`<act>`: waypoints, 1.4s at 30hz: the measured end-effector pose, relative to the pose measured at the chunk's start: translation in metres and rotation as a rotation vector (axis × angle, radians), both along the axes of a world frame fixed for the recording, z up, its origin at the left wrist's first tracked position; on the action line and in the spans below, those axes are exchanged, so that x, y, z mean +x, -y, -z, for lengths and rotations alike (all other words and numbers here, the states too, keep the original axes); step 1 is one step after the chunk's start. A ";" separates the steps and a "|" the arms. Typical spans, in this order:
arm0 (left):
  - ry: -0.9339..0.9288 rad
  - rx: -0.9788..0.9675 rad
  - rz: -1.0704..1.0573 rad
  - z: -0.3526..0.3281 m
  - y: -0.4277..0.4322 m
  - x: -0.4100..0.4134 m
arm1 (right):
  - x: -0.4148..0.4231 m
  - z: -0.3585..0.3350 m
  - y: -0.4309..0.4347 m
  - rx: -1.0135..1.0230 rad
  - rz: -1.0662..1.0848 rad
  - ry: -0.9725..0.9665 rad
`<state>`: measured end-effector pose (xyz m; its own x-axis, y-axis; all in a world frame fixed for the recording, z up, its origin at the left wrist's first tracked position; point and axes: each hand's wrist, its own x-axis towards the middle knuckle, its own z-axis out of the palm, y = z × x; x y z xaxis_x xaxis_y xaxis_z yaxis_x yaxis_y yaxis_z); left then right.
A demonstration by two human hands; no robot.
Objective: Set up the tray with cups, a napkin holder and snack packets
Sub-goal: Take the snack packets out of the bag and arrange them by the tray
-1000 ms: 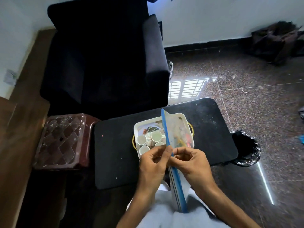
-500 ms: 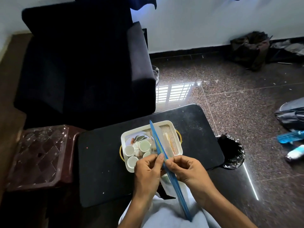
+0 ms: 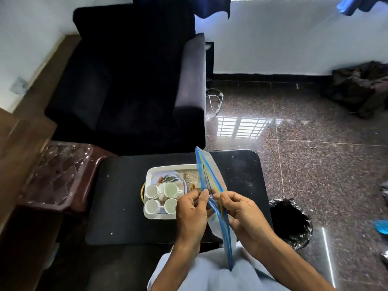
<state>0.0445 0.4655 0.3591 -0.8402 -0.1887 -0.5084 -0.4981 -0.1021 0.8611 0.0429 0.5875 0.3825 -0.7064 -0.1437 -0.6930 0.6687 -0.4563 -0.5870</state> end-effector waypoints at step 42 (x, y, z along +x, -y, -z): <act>0.137 -0.126 -0.290 -0.009 0.029 -0.012 | -0.016 -0.026 -0.014 -0.097 -0.071 -0.102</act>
<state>0.0323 0.4364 0.3684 -0.6679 -0.4781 -0.5703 -0.5755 -0.1540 0.8031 0.0271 0.6012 0.4085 -0.7578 -0.2590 -0.5990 0.6410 -0.4675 -0.6088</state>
